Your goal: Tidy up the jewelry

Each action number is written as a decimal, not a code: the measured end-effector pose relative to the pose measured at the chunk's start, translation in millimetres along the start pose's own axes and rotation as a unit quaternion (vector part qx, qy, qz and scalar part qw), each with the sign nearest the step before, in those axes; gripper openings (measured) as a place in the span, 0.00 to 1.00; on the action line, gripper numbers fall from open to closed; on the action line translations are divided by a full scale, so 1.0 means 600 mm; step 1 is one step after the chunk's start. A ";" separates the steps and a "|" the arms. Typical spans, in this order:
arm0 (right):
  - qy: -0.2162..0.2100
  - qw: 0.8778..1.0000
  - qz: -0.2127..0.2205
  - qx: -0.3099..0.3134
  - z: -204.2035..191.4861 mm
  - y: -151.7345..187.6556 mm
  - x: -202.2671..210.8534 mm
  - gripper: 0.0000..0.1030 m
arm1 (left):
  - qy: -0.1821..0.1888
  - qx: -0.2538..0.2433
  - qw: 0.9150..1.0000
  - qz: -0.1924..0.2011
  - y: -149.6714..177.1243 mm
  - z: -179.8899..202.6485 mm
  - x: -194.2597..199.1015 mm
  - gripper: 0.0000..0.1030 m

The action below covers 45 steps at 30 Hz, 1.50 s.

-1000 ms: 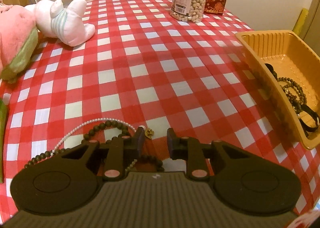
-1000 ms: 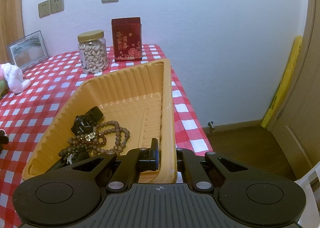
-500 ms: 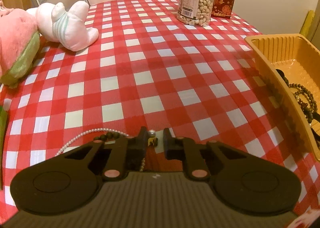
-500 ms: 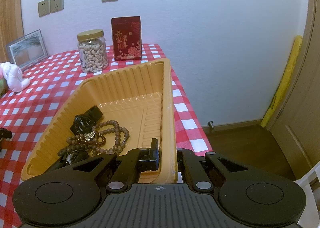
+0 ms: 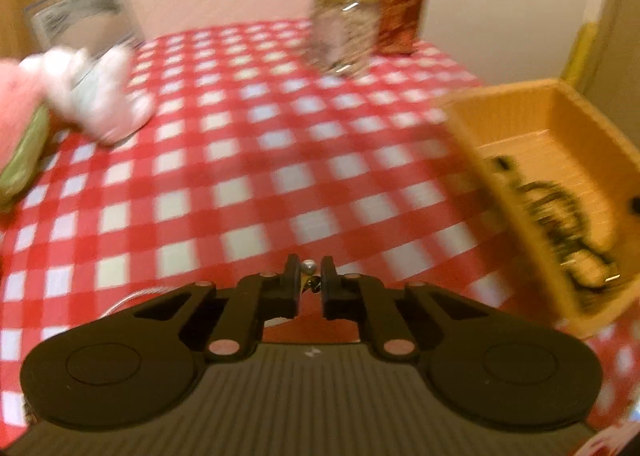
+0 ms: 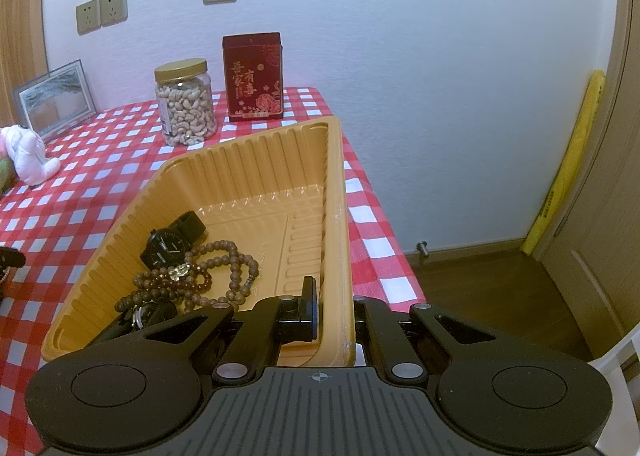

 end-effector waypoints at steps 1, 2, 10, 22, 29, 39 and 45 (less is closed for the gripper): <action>0.000 1.000 0.001 0.000 0.000 0.000 0.000 0.04 | 0.016 -0.002 1.000 0.007 -0.009 0.018 0.008 0.08; -0.001 1.000 0.001 0.000 0.000 0.000 0.000 0.04 | 0.038 -0.004 0.999 0.013 -0.018 0.042 0.016 0.08; -0.003 1.000 0.005 0.001 -0.001 0.000 0.003 0.04 | 0.201 -0.028 0.979 0.022 -0.061 0.260 0.048 0.08; -0.005 1.000 0.008 0.003 -0.002 0.000 0.009 0.04 | 0.243 -0.025 0.970 -0.005 -0.067 0.349 0.029 0.26; -0.006 1.000 0.007 0.002 -0.001 0.000 0.009 0.04 | 0.218 0.006 0.975 0.042 -0.080 0.260 0.079 0.31; -0.006 1.000 0.005 0.000 -0.001 0.001 0.006 0.04 | -0.024 0.115 0.993 -0.008 0.044 -0.067 0.092 0.32; -0.005 1.000 0.005 0.002 -0.001 0.001 0.005 0.04 | -0.093 0.202 0.974 -0.045 0.111 -0.169 0.076 0.32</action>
Point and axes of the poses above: each gripper's, at about its wrist camera, not at the fingertips, and x roughly against the way its jaws point, z to its right, y to its underside, the point moved 10 cm from there along -x, roughly the way its jaws point, and after that the axes turned 2 degrees about -y, right-handed, at the moved point
